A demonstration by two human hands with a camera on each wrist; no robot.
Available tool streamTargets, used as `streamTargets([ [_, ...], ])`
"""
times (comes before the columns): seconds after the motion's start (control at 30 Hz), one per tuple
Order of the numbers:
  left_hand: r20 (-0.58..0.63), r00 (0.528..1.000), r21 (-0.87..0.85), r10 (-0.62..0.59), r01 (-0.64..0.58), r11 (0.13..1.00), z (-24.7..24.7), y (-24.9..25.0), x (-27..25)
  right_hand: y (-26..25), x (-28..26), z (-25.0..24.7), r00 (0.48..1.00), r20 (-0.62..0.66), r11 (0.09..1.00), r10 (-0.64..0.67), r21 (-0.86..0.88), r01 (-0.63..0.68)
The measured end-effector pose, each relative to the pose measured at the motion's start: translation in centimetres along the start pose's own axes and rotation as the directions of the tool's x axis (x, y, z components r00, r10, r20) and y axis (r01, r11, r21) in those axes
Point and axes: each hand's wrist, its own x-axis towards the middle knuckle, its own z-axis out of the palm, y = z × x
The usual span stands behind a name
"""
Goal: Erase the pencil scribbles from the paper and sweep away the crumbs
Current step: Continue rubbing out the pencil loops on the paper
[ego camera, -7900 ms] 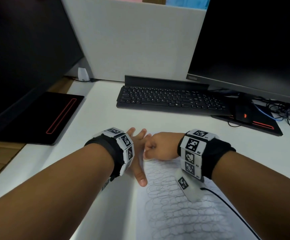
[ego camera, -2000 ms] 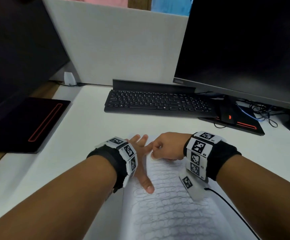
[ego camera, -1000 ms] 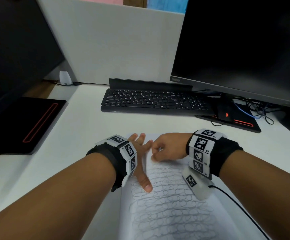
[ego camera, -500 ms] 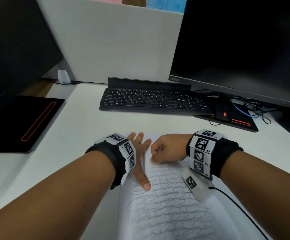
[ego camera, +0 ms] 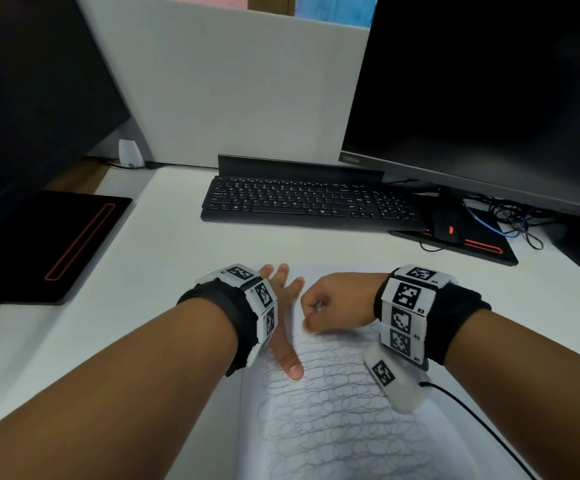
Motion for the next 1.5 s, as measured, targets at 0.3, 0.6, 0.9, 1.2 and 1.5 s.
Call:
streamTargets([
  [0.3, 0.000, 1.000, 0.017, -0.003, 0.003, 1.000, 0.2, 0.0, 0.3, 0.5, -0.1, -0.3, 1.000, -0.005, 1.000, 0.012, 0.004, -0.012],
  [0.6, -0.004, 1.000, 0.000, -0.001, 0.001, 1.000, 0.2, -0.1, 0.4, 1.0, -0.2, -0.4, 0.998, -0.066, 1.000, 0.021, 0.021, -0.020],
  [0.9, -0.007, 1.000, -0.001, -0.008, 0.008, 1.000, 0.2, 0.1, 0.3, 1.5, -0.4, -0.6, 0.996, -0.088, 0.999, 0.030, 0.019, -0.029],
  [1.2, 0.001, 1.000, -0.008, -0.010, 0.010, 1.000, 0.3, 0.0, 0.4, 1.7, -0.6, -0.4, 0.994, -0.108, 0.999, 0.033, 0.018, -0.031],
  [1.5, -0.001, 1.000, -0.008, -0.011, 0.011, 1.000, 0.1, 0.0, 0.3, 1.9, -0.8, -0.4, 0.995, -0.087, 0.999, 0.040, 0.012, -0.040],
])
